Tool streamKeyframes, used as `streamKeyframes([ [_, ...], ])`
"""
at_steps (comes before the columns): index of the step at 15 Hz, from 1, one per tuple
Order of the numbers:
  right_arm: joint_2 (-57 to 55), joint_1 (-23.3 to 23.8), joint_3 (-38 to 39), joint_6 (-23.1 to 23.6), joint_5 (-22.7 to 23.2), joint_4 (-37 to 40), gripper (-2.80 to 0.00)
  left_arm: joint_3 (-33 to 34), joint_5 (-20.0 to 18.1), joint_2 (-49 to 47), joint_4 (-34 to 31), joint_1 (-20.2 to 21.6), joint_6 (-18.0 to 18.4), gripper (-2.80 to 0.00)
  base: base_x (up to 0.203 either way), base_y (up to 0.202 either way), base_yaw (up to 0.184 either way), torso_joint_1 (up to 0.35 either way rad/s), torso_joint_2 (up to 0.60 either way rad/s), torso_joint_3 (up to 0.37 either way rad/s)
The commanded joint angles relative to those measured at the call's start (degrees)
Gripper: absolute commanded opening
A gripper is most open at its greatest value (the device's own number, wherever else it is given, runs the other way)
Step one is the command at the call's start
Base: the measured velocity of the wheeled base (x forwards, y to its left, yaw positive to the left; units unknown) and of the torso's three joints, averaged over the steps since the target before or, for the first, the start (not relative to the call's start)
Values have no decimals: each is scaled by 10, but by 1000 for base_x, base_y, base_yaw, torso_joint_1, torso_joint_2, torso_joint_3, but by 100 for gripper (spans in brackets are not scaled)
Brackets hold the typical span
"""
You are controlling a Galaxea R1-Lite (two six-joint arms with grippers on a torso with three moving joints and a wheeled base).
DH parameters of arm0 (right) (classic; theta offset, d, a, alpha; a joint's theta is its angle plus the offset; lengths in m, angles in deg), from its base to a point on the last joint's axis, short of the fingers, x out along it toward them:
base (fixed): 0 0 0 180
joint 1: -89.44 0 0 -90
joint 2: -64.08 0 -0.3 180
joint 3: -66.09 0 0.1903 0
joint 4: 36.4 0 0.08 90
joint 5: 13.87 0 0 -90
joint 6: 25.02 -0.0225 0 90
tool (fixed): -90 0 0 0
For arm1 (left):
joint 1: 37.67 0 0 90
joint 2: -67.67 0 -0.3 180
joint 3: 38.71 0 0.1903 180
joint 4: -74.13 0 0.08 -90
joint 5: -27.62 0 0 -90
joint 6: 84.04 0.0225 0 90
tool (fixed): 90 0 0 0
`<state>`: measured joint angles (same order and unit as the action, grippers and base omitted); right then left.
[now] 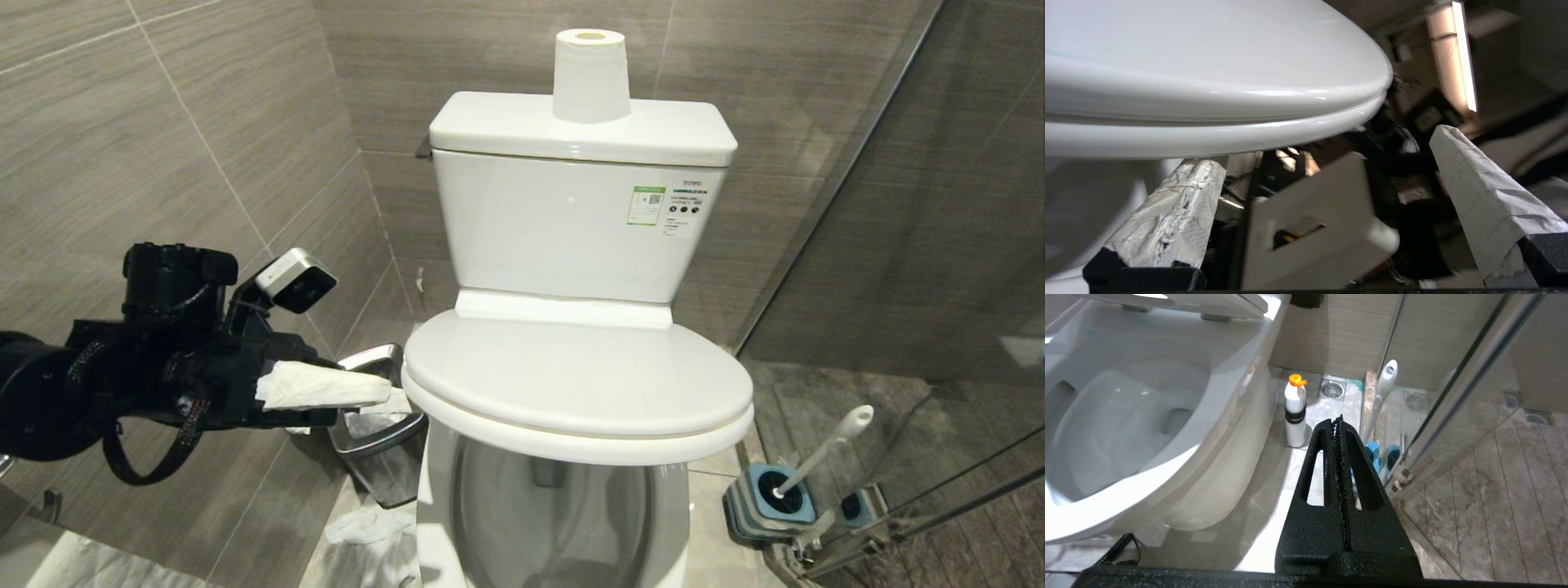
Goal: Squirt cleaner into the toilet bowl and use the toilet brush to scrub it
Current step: Use the left hand to lift the toilet lid slightly
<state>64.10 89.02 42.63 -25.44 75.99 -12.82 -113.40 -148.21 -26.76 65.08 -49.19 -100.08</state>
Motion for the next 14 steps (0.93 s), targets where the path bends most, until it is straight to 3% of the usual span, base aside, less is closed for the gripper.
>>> streamKeyframes([
  [1, 0, 0, 0, 0, 0, 0, -280, -3, -9, 12, 1, -22, -5, 0, 0, 0, 0, 0, 0, 0],
  [7, 0, 0, 0, 0, 0, 0, -280, -49, -9, 15, 1, -30, -38, 0, 0, 0, 0, 0, 0, 0],
  [14, 0, 0, 0, 0, 0, 0, -280, -113, -6, 9, 0, -25, -40, 0, 0, 0, 0, 0, 0, 0],
])
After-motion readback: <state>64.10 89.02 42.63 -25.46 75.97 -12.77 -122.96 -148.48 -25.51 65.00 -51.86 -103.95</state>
